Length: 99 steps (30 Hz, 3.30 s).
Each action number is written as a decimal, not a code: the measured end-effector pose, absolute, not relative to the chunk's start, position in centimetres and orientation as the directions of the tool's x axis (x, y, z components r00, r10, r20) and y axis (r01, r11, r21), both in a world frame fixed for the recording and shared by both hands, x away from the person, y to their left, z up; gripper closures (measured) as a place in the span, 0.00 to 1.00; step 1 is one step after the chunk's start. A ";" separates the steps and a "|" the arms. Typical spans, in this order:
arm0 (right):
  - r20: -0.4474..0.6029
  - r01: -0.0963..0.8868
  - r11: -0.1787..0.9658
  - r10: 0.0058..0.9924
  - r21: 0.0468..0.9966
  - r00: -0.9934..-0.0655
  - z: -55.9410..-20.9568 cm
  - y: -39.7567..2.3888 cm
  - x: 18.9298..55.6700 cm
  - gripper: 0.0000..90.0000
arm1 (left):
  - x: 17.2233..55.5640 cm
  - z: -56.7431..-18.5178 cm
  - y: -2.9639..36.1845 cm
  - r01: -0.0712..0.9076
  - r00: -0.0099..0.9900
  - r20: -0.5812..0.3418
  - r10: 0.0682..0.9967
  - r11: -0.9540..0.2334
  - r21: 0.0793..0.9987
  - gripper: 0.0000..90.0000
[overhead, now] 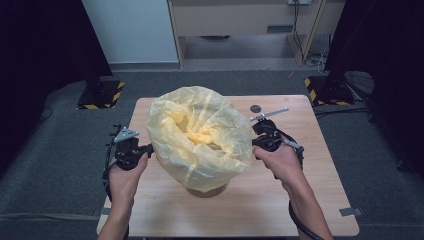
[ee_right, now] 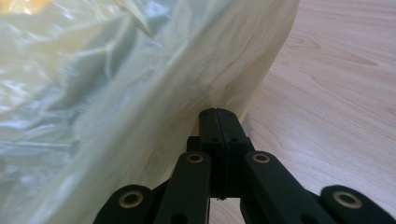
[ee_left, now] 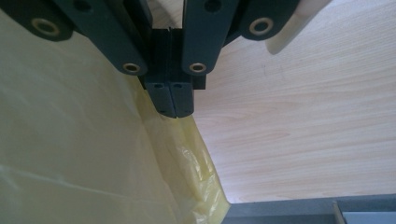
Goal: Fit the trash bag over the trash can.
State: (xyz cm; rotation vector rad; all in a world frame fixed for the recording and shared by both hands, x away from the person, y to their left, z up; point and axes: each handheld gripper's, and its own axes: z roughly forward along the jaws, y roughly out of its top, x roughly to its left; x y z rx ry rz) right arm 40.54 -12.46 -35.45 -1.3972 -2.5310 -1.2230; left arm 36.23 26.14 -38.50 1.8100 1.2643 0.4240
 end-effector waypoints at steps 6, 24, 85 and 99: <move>0.357 0.733 0.308 0.718 0.607 -0.598 -36.5 -12.3 40.8 1.00 | 36.2 -40.2 25.9 0.604 0.427 -0.182 0.886 -0.129 0.787 1.00; 0.390 0.763 0.299 0.719 0.574 -0.575 -39.2 -12.2 41.4 1.00 | 37.0 -43.0 25.1 0.627 0.415 -0.142 0.899 -0.169 0.761 1.00; 0.420 0.694 0.122 0.718 0.710 -0.556 -37.4 -19.2 39.8 1.00 | 33.3 -47.4 29.8 0.613 0.256 -0.121 0.959 -0.064 0.787 0.18; 0.437 0.663 0.078 0.695 0.744 -0.572 -35.2 -20.0 39.5 0.99 | 33.3 -52.3 28.0 0.652 0.271 -0.055 0.961 -0.141 0.745 0.15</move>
